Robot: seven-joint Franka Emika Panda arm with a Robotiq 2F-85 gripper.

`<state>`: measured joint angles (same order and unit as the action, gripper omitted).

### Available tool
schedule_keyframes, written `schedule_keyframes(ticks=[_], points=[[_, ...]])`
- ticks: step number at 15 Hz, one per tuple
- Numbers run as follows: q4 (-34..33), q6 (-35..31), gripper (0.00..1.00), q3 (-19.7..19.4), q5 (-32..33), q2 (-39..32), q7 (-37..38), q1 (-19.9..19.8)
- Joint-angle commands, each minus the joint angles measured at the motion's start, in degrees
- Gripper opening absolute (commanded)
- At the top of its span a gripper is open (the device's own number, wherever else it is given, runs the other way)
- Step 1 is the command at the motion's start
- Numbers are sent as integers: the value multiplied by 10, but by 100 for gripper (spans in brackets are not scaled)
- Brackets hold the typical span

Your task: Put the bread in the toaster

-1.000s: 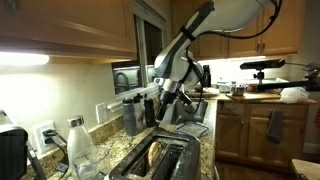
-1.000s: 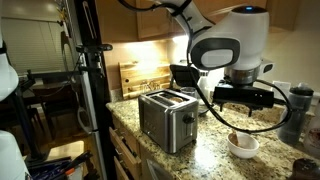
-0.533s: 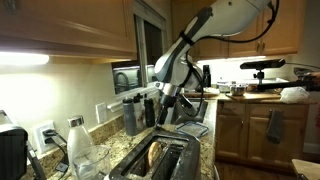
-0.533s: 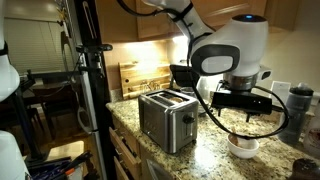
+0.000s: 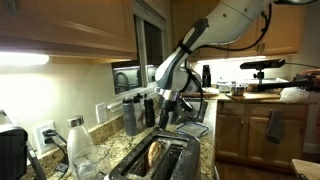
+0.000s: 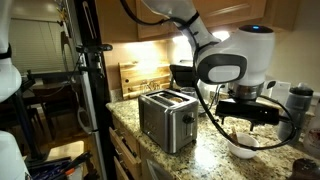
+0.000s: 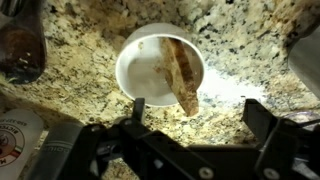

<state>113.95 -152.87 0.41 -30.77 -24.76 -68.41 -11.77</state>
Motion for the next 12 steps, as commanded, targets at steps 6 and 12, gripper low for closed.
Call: schedule_keyframes(ticks=[6, 12], points=[[-68, 6, 100, 44, 48, -68, 11, -33], [-100, 10, 72, 58, 85, -98, 14, -36]])
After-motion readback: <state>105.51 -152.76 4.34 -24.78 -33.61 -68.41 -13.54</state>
